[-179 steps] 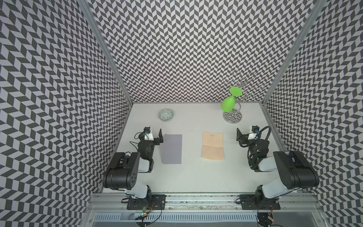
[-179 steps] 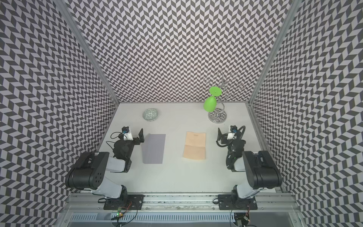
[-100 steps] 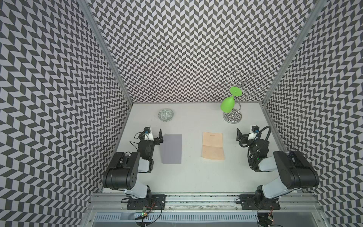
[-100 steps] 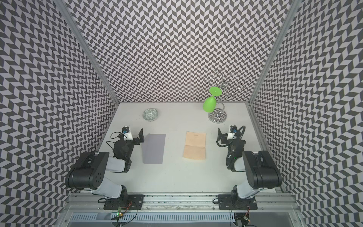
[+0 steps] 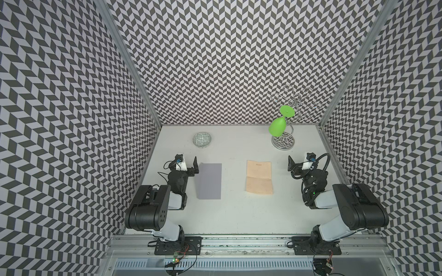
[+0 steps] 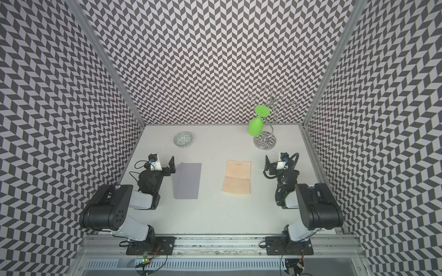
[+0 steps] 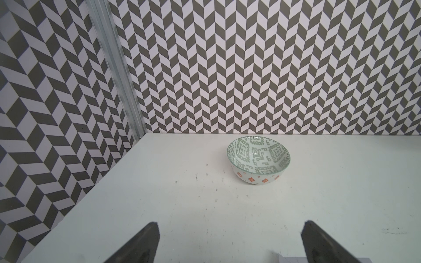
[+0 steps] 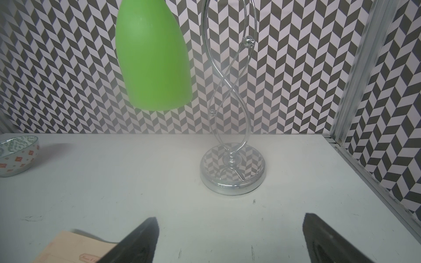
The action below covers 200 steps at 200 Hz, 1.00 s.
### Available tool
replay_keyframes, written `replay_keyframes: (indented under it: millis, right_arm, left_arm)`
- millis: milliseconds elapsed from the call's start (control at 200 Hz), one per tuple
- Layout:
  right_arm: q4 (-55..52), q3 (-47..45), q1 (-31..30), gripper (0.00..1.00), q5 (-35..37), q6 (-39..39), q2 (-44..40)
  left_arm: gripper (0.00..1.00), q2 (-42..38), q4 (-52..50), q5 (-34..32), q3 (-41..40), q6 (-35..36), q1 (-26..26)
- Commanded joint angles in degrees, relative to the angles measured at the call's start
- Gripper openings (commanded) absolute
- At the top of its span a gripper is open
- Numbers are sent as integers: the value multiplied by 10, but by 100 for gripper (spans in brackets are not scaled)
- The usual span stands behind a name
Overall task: Fold the letter paper in half and place it into the envelope
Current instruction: Fold the letter paper at the center of the board.
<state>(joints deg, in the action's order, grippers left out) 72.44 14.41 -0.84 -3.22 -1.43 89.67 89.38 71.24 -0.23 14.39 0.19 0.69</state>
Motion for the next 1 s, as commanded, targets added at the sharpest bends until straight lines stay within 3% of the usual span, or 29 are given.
replay_keyframes:
  millis: [0,446,486,541,596,646,751,776,841,861,911,996]
  right_arm:
    - [37,-4,0,100,6,4,2]
    - [35,-3,-1,100,8,0,1]
    - [31,-1,-14,100,68,7,-9]
    - [-63,31,-43,100,164,9,-49]
    - [-222,106,-48,100,160,9,-90]
    - [-357,177,-48,100,154,43,-104]
    - [-465,251,-51,100,162,129,-111]
    - [-476,255,-51,100,175,167,-113]
    - [-515,254,-45,100,231,350,-110]
    - [-531,258,-36,100,195,371,-109]
    - [-530,259,-14,100,13,343,-105]
    - [-549,248,-26,100,-51,367,-112]
  left_arm:
    - [100,0,-1,8,9,3,-4]
    - [100,-4,-2,-2,10,0,-3]
    - [100,-11,-25,-18,16,-2,0]
    - [100,-28,-60,-41,34,2,8]
    - [100,-62,-188,-53,89,11,20]
    - [100,-77,-279,-71,144,12,31]
    - [100,-98,-377,-82,222,1,70]
    - [100,-104,-387,-80,233,-1,82]
    - [100,-111,-408,-73,260,-5,121]
    - [100,-110,-414,-69,267,-7,131]
    - [96,-102,-430,-63,289,-13,162]
    - [63,-72,-479,-44,340,-34,207]
